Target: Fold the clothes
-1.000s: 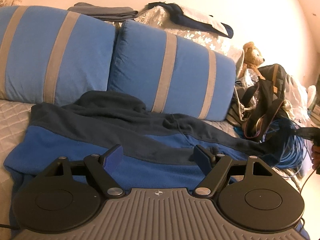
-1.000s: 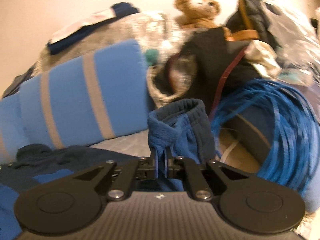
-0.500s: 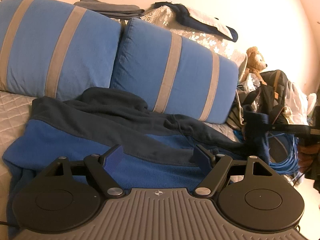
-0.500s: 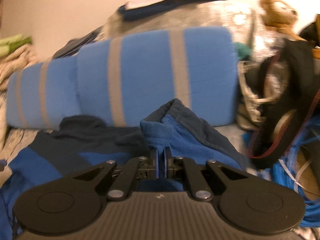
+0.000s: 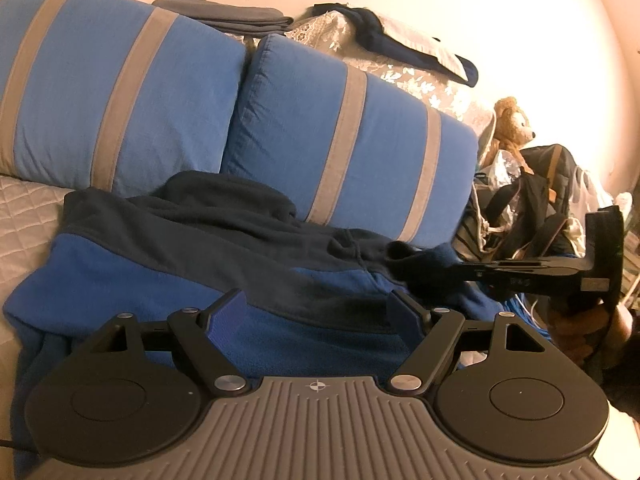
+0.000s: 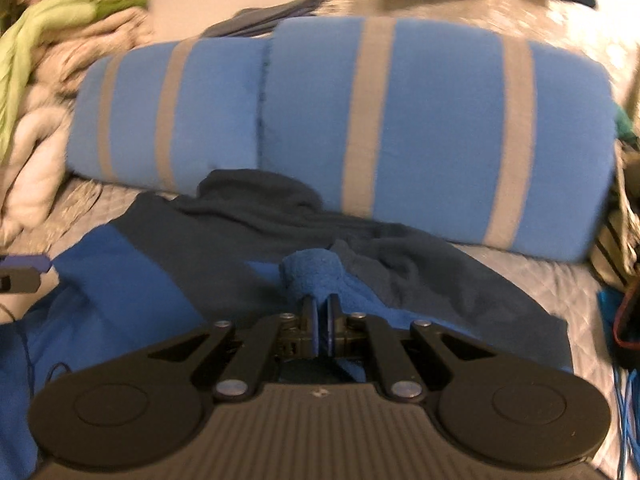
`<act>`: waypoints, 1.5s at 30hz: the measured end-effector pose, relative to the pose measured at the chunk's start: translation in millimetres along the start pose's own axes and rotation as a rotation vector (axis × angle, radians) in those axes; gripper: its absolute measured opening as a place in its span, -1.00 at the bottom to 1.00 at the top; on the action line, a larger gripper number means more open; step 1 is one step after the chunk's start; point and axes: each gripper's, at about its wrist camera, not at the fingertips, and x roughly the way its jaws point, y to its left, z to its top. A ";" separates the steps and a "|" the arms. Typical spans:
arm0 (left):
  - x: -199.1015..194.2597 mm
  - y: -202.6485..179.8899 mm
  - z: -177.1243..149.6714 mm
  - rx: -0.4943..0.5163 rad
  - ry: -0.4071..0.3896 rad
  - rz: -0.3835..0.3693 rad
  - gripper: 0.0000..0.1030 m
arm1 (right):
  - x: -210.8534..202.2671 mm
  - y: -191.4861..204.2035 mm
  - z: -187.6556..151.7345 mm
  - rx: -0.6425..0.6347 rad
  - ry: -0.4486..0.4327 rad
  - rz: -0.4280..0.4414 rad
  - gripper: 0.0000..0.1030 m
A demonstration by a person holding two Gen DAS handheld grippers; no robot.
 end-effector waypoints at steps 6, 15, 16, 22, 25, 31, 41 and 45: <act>0.0 0.3 0.0 -0.007 0.000 -0.001 0.50 | 14.3 41.8 2.7 -0.131 0.007 0.027 -0.92; 0.3 0.2 -0.4 -0.010 0.004 0.007 0.50 | 32.0 90.4 -35.4 -0.449 0.163 0.081 -0.28; 0.4 -0.2 -0.3 -0.009 0.004 0.010 0.50 | 30.4 92.9 -39.1 -0.483 0.174 0.089 -0.08; 1.5 -2.2 -0.9 0.006 0.006 0.014 0.50 | 15.5 96.4 -47.0 -0.601 0.167 0.088 0.38; 1.3 -1.2 -1.0 0.004 0.004 0.012 0.50 | 13.8 88.2 -43.1 -0.590 0.156 0.067 0.32; 1.0 -1.9 -0.9 0.003 0.004 0.012 0.50 | 27.8 87.0 -46.3 -0.640 0.171 0.042 -0.11; 1.1 -1.2 -0.6 0.001 0.006 0.008 0.50 | 41.5 98.6 -55.0 -0.739 0.174 0.001 -0.22; 1.4 -0.5 -0.6 0.000 0.007 0.007 0.50 | 49.6 100.8 -59.5 -0.790 0.189 -0.011 -0.44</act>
